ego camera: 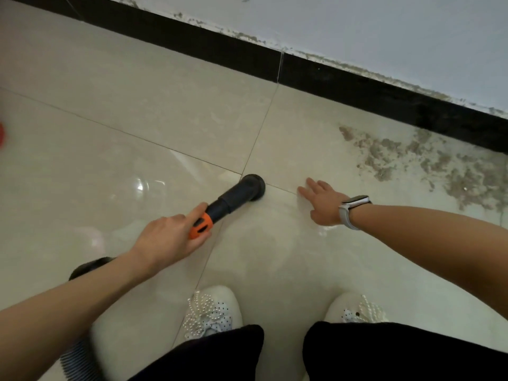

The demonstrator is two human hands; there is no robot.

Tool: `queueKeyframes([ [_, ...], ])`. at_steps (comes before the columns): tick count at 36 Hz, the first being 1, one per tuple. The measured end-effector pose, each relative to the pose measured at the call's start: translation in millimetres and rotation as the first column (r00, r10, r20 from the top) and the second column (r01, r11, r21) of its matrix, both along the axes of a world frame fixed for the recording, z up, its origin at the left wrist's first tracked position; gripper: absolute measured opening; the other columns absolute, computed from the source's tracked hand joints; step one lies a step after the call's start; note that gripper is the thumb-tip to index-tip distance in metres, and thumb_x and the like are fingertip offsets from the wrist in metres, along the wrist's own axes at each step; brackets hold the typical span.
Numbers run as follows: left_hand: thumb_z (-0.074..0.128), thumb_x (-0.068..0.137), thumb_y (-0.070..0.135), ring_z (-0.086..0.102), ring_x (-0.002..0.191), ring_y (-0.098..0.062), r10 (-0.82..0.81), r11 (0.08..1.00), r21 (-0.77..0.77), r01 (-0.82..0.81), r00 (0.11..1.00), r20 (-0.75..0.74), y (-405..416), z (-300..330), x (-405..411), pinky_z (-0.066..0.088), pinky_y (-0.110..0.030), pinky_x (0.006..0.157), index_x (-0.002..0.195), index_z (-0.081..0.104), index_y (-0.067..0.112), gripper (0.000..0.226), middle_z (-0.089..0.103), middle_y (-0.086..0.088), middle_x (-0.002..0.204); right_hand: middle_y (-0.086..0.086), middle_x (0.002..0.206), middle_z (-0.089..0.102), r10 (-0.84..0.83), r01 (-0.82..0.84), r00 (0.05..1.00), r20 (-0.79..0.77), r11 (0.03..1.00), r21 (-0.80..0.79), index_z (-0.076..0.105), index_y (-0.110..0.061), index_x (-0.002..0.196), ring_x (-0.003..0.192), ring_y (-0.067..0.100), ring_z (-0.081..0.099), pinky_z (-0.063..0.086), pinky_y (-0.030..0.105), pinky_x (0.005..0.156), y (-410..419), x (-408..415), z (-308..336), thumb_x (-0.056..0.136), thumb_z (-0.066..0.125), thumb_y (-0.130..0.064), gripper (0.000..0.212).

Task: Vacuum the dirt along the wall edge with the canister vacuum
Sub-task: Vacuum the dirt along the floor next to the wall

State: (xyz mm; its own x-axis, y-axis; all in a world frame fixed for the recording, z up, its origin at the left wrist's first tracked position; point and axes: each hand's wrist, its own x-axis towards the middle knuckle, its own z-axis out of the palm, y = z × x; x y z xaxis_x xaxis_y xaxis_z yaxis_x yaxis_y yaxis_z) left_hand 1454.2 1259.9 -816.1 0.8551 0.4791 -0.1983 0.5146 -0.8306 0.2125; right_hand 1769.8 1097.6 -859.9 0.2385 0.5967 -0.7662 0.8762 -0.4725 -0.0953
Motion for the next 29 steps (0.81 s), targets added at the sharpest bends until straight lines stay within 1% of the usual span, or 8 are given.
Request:
queueKeyframes([
  [2,0.059,0.088,0.052,0.058,0.052,-0.023,-0.063,0.997,-0.035,0.063,0.998,-0.003,-12,1,-7,0.034,-0.025,0.047,0.142,0.042,0.022,0.065,0.067,-0.004,0.076,0.005,0.162,-0.015,0.004,-0.004,1.0,0.01,1.0,-0.004,0.001,-0.026,0.156,0.15,0.028,-0.007,0.018,0.044,0.118,1,-2,-1,0.094,0.043,-0.015,0.076],
  [6,0.067,0.085,0.049,0.061,0.05,-0.03,-0.213,0.972,-0.114,0.207,0.976,-0.049,-37,8,-27,0.048,-0.032,0.045,0.138,0.051,0.019,0.064,0.068,-0.008,0.074,0.01,0.162,-0.009,0.005,-0.005,1.0,0.03,1.0,0.005,0.006,-0.026,0.156,0.149,0.034,-0.002,0.023,0.048,0.116,8,-8,0,0.094,0.043,-0.018,0.072],
  [10,0.081,0.074,0.041,0.058,0.042,-0.032,-0.057,0.998,0.022,0.059,0.996,-0.075,-14,10,-36,0.046,-0.031,0.039,0.129,0.061,0.017,0.063,0.065,-0.008,0.064,0.014,0.157,0.01,-0.016,0.015,0.999,0.028,0.999,0.043,0.016,-0.025,0.152,0.143,0.035,0.015,0.032,0.05,0.111,18,-12,3,0.092,0.042,-0.018,0.066],
  [14,0.066,0.085,0.047,0.063,0.057,-0.035,0.086,0.995,0.048,-0.082,0.994,-0.072,6,11,-39,0.045,-0.033,0.051,0.139,0.049,0.021,0.063,0.068,-0.01,0.075,0.012,0.154,0.02,-0.001,0.001,1.0,0.007,0.998,0.062,0.021,-0.022,0.151,0.139,0.035,0.024,0.035,0.047,0.109,21,-13,6,0.092,0.042,-0.018,0.063],
  [18,0.057,0.089,0.054,0.067,0.071,-0.033,-0.013,0.999,-0.045,0.011,0.999,-0.046,-16,2,-30,0.049,-0.035,0.06,0.146,0.038,0.026,0.067,0.07,-0.007,0.091,0.01,0.155,0.023,0.013,-0.013,1.0,-0.009,0.998,0.058,0.024,-0.021,0.151,0.139,0.033,0.029,0.035,0.044,0.109,20,-11,8,0.094,0.041,-0.019,0.059],
  [21,0.042,0.092,0.063,0.066,0.085,-0.026,-0.168,0.976,-0.16,0.146,0.976,-0.136,-41,-5,-16,0.049,-0.033,0.072,0.151,0.02,0.035,0.069,0.066,-0.001,0.108,0.01,0.156,0.026,0.003,-0.002,1.0,-0.028,0.999,0.044,0.025,-0.019,0.151,0.137,0.034,0.034,0.036,0.044,0.109,19,-8,11,0.096,0.04,-0.021,0.057],
  [23,0.039,0.091,0.064,0.065,0.085,-0.024,-0.218,0.965,-0.18,0.189,0.964,-0.154,-44,-7,-5,0.05,-0.032,0.073,0.149,0.019,0.036,0.067,0.066,0.001,0.108,0.011,0.153,0.032,-0.017,0.02,0.999,-0.042,0.998,0.055,0.026,-0.019,0.151,0.134,0.033,0.038,0.038,0.043,0.108,19,-6,14,0.097,0.04,-0.022,0.056],
  [29,0.051,0.089,0.059,0.066,0.084,-0.033,0.059,0.996,-0.064,-0.064,0.995,-0.075,-2,-5,33,0.053,-0.038,0.069,0.136,0.039,0.028,0.057,0.07,-0.007,0.096,0.014,0.149,0.038,-0.094,0.101,0.993,-0.068,0.988,0.117,0.028,-0.015,0.151,0.131,0.033,0.042,0.038,0.038,0.102,10,-5,19,0.098,0.041,-0.021,0.054],
])
